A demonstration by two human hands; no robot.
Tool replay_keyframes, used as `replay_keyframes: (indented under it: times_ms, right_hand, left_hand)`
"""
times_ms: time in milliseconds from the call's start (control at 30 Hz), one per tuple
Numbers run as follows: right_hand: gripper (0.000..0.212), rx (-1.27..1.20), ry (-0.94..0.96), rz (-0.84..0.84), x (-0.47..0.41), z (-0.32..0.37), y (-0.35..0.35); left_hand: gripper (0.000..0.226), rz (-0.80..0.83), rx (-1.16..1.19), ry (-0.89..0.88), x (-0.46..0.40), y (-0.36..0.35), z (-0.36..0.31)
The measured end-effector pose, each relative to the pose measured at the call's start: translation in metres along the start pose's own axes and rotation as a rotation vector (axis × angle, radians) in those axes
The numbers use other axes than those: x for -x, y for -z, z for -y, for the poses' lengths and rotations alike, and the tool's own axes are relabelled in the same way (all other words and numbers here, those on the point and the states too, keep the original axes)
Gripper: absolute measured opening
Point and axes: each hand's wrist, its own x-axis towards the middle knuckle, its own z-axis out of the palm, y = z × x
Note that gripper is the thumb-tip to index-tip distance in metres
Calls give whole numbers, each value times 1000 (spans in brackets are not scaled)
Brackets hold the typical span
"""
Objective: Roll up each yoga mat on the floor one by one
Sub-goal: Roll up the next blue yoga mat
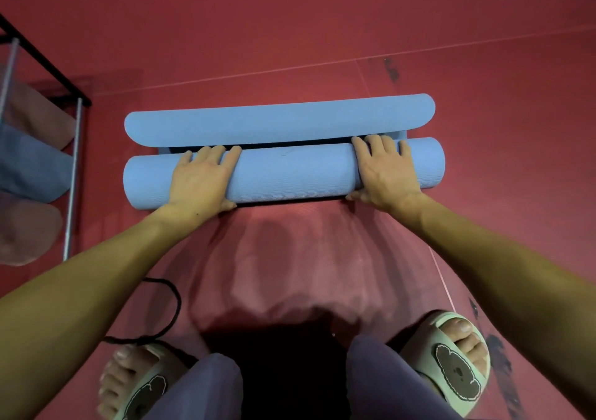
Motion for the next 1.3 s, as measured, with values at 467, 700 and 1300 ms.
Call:
replay_keyframes:
  times_ms: [467, 700, 1300]
  right_hand:
    - [95, -21, 214, 340, 17, -16, 27]
    - [88, -57, 234, 519, 24, -11, 36]
    - [45, -393, 66, 281, -4, -20, 38]
  left_hand:
    - [93, 485, 96, -118, 13, 40, 12]
    - [101, 637, 194, -134, 23, 43, 13]
    - [48, 156, 263, -14, 17, 55, 26]
